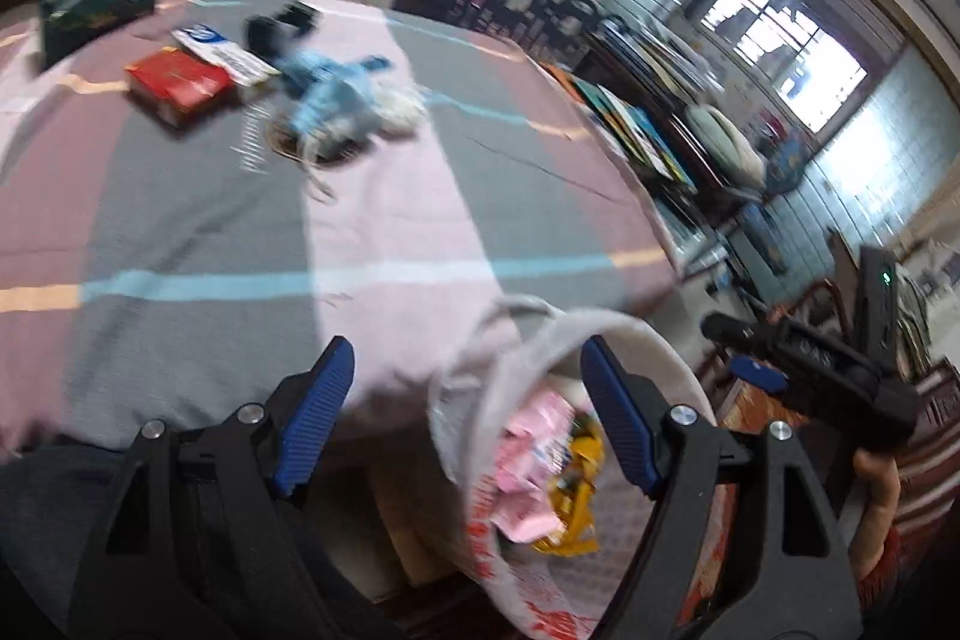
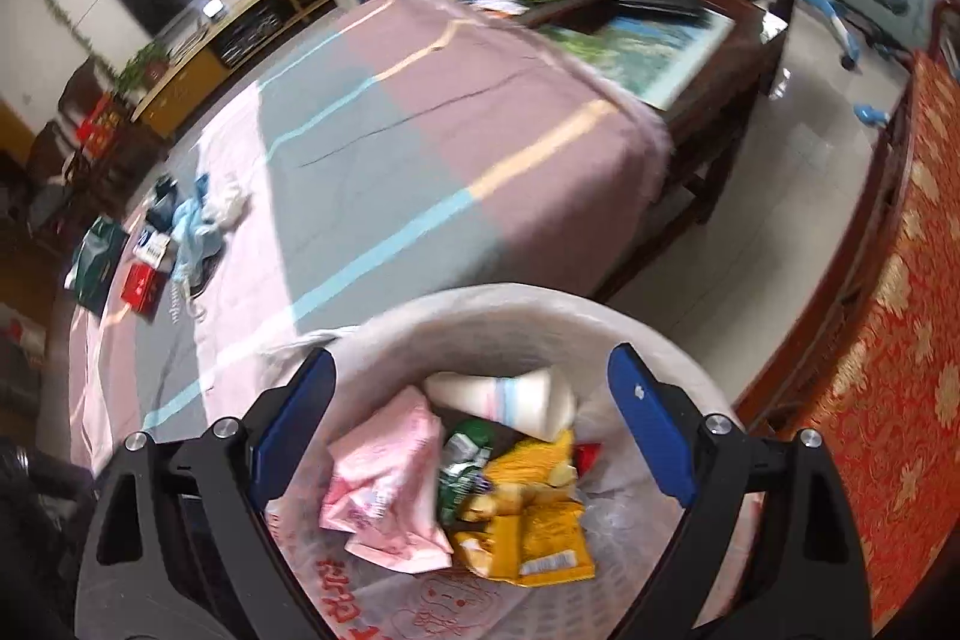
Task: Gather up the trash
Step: 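Drop the paper cup and pink bag into the white basket with both tools, then reach the right tool toward the red box and white medicine box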
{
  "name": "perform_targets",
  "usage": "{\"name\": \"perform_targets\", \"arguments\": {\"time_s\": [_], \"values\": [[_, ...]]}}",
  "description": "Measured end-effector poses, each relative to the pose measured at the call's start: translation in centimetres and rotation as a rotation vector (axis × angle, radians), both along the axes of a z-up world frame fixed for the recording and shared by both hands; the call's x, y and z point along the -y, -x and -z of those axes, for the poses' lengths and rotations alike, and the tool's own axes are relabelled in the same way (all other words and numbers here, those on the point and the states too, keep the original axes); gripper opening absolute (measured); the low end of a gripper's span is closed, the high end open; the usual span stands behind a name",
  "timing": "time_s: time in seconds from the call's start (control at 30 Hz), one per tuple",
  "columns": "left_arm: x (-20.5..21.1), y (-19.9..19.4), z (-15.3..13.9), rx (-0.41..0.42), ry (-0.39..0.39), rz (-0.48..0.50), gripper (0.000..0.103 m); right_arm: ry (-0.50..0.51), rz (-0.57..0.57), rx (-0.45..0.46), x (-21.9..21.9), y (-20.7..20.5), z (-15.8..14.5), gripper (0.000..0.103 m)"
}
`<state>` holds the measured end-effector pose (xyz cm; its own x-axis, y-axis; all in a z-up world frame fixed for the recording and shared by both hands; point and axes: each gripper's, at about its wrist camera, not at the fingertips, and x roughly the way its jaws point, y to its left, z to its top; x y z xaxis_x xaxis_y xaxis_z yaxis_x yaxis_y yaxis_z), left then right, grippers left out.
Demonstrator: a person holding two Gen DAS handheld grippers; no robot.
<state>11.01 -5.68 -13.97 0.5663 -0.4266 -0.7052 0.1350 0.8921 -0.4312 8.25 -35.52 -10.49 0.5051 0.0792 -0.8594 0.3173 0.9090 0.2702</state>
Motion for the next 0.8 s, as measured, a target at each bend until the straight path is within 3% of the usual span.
{"name": "perform_targets", "arguments": {"time_s": [0.07, 0.1, 0.17, 0.3, 0.43, 0.5, 0.63, 0.7, 0.8], "values": [[-3.3, -0.9, -0.1, 0.008, -0.020, -0.105, 0.073, 0.014, -0.052, 0.014, -2.4, -1.6, -0.3, 0.090], [-4.9, -1.2, -0.2, 0.013, -0.032, -0.156, 0.062, 0.021, -0.083, 0.023, -4.0, -2.6, -0.4, 0.090], [-7.8, -1.5, -0.4, 0.022, -0.061, -0.248, 0.051, 0.028, -0.130, 0.032, -6.7, -4.4, -0.5, 0.090], [-14.1, -1.0, -0.9, 0.045, -0.086, -0.430, 0.051, 0.050, -0.306, 0.070, -14.0, -8.5, -1.3, 0.090], [-19.0, -0.2, -1.8, 0.069, -0.117, -0.568, 0.052, 0.241, -0.483, 0.149, -23.0, -12.3, -2.4, 0.090], [-21.0, 0.6, -2.6, 0.094, -0.133, -0.613, 0.056, 0.332, -0.583, 0.150, -27.8, -14.5, -2.0, 0.090], [-23.5, 1.9, -3.2, 0.128, -0.179, -0.686, 0.060, 0.414, -0.775, 0.122, -36.3, -19.1, 0.1, 0.090], [-24.5, 2.2, -2.6, 0.110, -0.142, -0.691, 0.061, 0.495, -0.807, 0.129, -39.2, -20.9, 1.2, 0.090], [-24.8, 2.3, -1.7, 0.084, -0.141, -0.695, 0.061, 0.477, -0.846, 0.041, -41.3, -23.7, 3.5, 0.090]]}}
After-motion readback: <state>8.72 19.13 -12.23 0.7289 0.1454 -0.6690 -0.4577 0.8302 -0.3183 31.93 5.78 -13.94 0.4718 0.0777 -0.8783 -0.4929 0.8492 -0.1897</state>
